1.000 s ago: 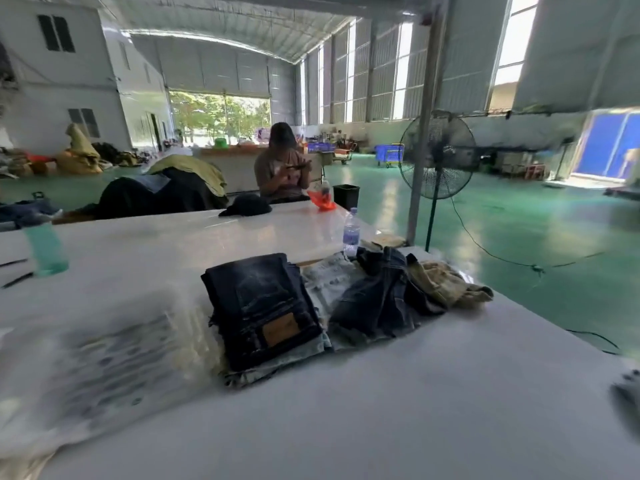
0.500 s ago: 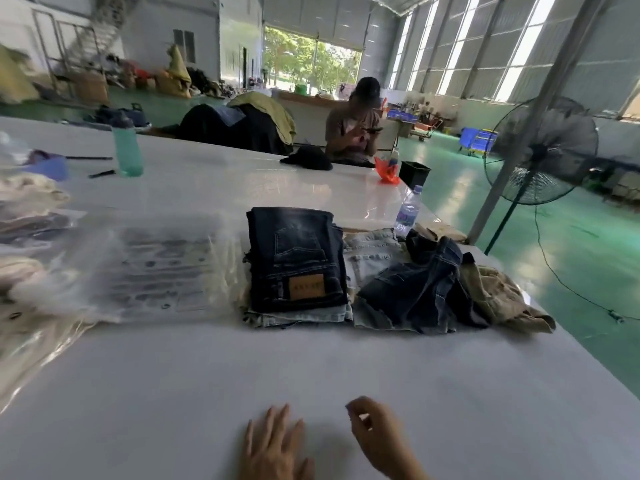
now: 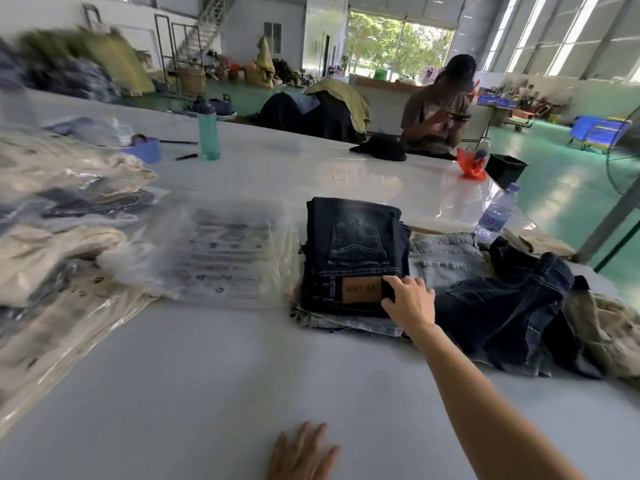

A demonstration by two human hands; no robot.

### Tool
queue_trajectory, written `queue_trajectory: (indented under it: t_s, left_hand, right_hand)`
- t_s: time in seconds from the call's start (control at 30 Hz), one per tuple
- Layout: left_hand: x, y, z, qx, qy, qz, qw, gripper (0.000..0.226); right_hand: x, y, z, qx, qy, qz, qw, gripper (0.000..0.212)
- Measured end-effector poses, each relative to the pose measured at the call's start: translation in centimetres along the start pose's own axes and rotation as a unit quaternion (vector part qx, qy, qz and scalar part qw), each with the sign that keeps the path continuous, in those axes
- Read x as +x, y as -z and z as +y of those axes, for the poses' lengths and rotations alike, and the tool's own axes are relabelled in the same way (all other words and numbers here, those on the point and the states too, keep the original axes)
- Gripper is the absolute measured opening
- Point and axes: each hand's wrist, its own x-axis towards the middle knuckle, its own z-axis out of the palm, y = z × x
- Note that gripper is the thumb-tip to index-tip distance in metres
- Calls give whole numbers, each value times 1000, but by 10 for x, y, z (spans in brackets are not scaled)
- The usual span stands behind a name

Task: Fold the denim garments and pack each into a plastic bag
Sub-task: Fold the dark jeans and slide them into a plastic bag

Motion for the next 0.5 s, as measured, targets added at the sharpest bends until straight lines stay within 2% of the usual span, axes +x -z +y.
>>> queue_trajectory:
  t_s: [0.07, 0.1, 0.17, 0.2, 0.23, 0.3, 0.33, 0.4, 0.43, 0.5]
  left_hand:
    - [-1, 4, -2, 0, -24, 18, 1000, 21]
    - [2, 8, -4, -13, -13, -3, 1000, 35]
    - [1, 15, 4, -38, -33, -45, 998, 81]
    - [3, 23, 4, -47, -17, -39, 998, 89]
    - [5, 33, 0, -40, 9, -33, 999, 88]
    - [7, 57, 1, -19, 68, 17, 997, 67]
    - [2, 67, -6, -48, 93, 37, 994, 59]
    - [22, 98, 1, -92, 162, 79, 979, 72]
    - [27, 107, 6, -100, 168, 109, 975, 82]
    - [44, 148, 11, -134, 196, 193, 952, 81]
  right_hand:
    - [-3, 6, 2, 18, 20, 36, 999, 41]
    - [-8, 13, -1, 55, 25, 61, 996, 37]
    - [-26, 37, -15, 133, 32, 109, 985, 31]
    - [-39, 51, -24, 159, 49, 138, 976, 28]
    - [-58, 65, -32, 177, 71, 164, 968, 23]
    - [-110, 89, -43, 198, 111, 210, 951, 15]
    - [-138, 97, -46, 201, 132, 229, 943, 13]
    - [-196, 109, -53, 218, 170, 234, 932, 11]
    - [-223, 112, -59, 239, 184, 228, 926, 13]
    - [-265, 121, -71, 297, 193, 219, 909, 21]
